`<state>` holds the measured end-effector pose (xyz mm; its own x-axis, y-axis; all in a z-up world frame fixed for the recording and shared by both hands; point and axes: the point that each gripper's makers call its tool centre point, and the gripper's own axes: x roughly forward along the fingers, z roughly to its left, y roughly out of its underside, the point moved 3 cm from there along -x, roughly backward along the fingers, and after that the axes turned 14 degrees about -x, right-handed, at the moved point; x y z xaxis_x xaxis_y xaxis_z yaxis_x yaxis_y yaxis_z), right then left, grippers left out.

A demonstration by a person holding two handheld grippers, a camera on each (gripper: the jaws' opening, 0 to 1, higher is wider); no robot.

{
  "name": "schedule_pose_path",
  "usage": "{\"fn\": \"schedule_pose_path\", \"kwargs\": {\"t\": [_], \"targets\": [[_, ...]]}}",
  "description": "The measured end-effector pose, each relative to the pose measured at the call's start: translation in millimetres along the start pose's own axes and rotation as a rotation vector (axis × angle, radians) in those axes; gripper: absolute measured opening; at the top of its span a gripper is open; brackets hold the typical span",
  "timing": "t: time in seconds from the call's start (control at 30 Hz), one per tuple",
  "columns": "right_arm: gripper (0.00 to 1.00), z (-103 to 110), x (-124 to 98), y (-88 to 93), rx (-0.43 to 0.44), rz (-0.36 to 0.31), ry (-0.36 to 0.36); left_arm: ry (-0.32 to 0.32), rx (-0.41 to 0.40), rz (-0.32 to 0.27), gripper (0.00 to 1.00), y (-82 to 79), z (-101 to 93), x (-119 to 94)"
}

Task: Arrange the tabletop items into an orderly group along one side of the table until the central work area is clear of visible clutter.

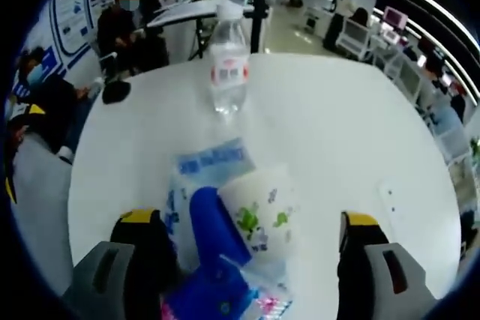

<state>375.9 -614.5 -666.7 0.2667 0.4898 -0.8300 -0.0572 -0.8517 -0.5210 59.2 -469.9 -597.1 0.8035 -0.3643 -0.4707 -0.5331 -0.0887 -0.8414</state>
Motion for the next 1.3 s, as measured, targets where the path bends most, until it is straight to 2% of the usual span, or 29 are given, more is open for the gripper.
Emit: {"fn": "schedule_pose_path", "kwargs": {"t": [0.13,0.33,0.5,0.67,0.87,1.07,1.3], "targets": [[0.88,0.0,2.1,2.3,-0.040,0.034,0.001,0.000,-0.004,-0.002,1.00,-0.8,-0.1,-0.3],[0.86,5.8,2.2,-2.1,-0.051,0.049,0.004,-0.001,0.007,0.005,1.00,1.1,0.4,0.6],[0.85,-6.2,12.7,-4.5,-0.079,0.067,0.016,0.005,-0.018,-0.004,1.00,-0.7,2.7,-0.1],[0.81,-6.1,20.5,-9.5,-0.103,0.079,0.003,0.002,-0.022,0.002,1.00,0.7,3.5,-0.5],[0.72,-0.8,27.4,-15.6,-0.148,0.089,-0.036,0.010,-0.033,-0.003,1.00,-1.7,1.9,-0.1],[0.68,5.2,27.8,-22.2,-0.176,0.097,-0.053,0.007,-0.031,0.008,1.00,0.3,2.4,0.1],[0.57,3.7,28.8,-18.7,-0.204,0.119,-0.053,0.014,-0.034,0.007,1.00,0.0,0.9,0.0]]}}
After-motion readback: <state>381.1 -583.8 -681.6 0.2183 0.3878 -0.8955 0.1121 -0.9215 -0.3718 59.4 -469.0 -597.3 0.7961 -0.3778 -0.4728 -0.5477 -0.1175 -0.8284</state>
